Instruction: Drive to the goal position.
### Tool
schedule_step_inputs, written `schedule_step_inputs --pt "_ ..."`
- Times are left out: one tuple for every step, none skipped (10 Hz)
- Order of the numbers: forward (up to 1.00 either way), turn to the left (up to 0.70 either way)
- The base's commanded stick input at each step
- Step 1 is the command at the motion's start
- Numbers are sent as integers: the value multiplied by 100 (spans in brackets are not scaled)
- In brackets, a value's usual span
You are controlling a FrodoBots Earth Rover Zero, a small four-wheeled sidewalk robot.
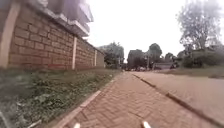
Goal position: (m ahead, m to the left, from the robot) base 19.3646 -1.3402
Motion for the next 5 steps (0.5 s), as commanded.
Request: schedule_step_inputs --pt "50 -50" --pt "50 -50" --pt "50 -50" --pt "50 -49" --pt "50 -30"
